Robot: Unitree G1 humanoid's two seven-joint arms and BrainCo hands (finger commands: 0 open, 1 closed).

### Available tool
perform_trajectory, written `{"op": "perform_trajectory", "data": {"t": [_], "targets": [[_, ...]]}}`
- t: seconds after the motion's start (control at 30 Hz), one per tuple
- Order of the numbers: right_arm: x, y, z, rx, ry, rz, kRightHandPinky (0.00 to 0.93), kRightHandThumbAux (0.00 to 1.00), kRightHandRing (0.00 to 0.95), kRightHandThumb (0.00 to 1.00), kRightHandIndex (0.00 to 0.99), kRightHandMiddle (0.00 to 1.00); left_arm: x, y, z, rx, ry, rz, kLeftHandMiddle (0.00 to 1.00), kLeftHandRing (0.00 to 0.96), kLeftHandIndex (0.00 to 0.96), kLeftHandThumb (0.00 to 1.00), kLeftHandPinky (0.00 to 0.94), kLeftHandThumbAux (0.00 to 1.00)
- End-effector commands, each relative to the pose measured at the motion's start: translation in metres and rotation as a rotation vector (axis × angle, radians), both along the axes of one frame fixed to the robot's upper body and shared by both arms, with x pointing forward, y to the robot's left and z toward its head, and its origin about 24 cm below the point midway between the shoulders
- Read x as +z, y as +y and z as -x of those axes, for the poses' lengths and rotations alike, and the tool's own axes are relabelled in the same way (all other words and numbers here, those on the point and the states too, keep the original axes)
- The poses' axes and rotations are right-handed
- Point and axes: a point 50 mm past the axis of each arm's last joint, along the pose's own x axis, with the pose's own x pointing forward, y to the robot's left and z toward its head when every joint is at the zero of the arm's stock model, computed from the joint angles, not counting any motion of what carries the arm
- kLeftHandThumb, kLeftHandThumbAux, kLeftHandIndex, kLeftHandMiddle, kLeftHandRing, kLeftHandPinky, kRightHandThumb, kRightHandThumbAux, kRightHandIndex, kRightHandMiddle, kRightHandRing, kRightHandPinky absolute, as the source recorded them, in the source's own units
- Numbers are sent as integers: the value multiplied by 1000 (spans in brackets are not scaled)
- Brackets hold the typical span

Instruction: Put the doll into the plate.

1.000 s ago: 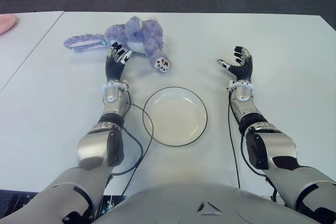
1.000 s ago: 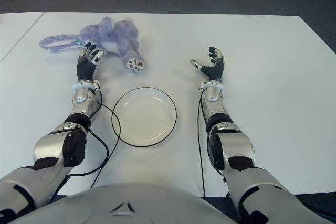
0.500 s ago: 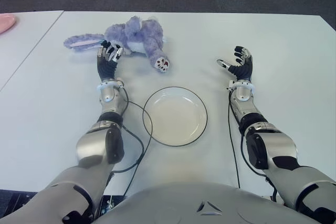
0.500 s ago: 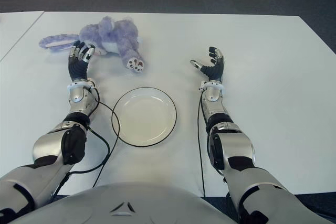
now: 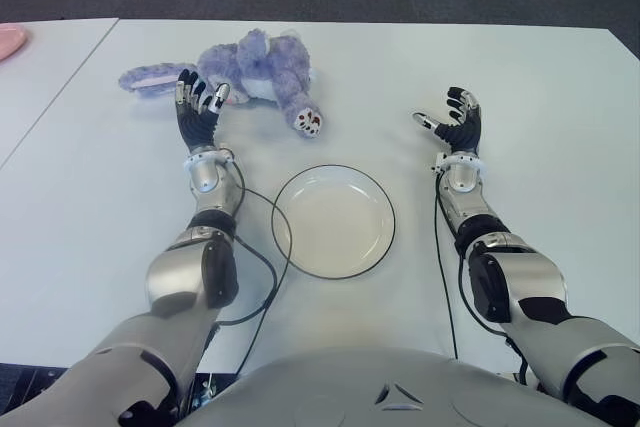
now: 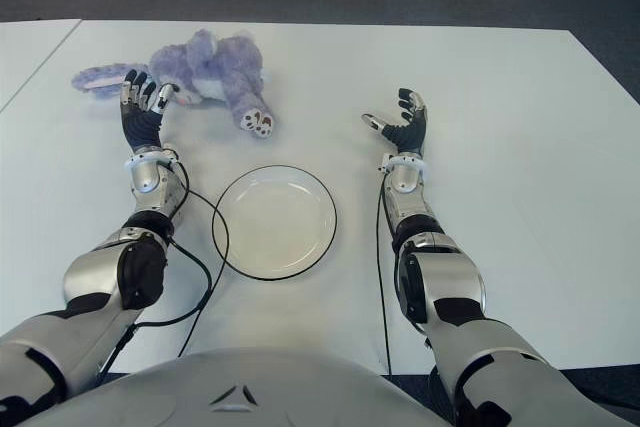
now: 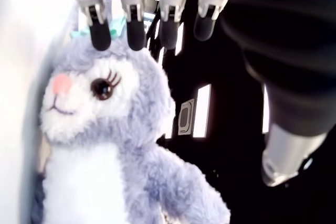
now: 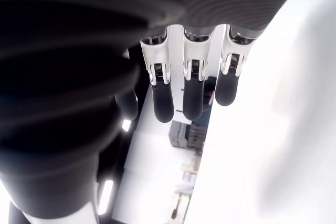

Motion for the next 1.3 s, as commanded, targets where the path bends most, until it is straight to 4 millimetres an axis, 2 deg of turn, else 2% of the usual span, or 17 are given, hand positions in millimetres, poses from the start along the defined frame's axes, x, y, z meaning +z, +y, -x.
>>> {"op": "perform_trajectory", "data": {"t": [0.03,0.3,0.53,0.67,0.87,1.07,1.3], "targets": [[-117,11,98,-49,524,-84,187,866,189,0,208,216,40,17,-22,49,-76,-11,88,93,64,105,129,763],[-117,13,99,-49,529,-81,190,867,192,0,211,219,64,15,-37,13,-4,-305,49,59,18,192,86,781],[-117,14,98,-44,523,-74,192,872,192,0,208,223,84,22,-43,-2,23,-579,9,33,1,230,56,729],[-117,15,98,-42,525,-67,195,870,196,0,207,226,88,29,-44,13,51,-678,2,27,0,234,42,702],[-117,15,98,-41,520,-69,188,878,196,0,208,226,95,41,-44,43,105,-815,3,19,0,233,19,667],[-117,15,98,-44,523,-72,191,883,197,0,207,227,103,52,-43,94,134,-1004,21,22,0,176,21,603],[-117,16,98,-51,526,-72,177,883,188,0,202,220,112,56,-42,119,122,-1211,46,38,0,134,5,559]]}}
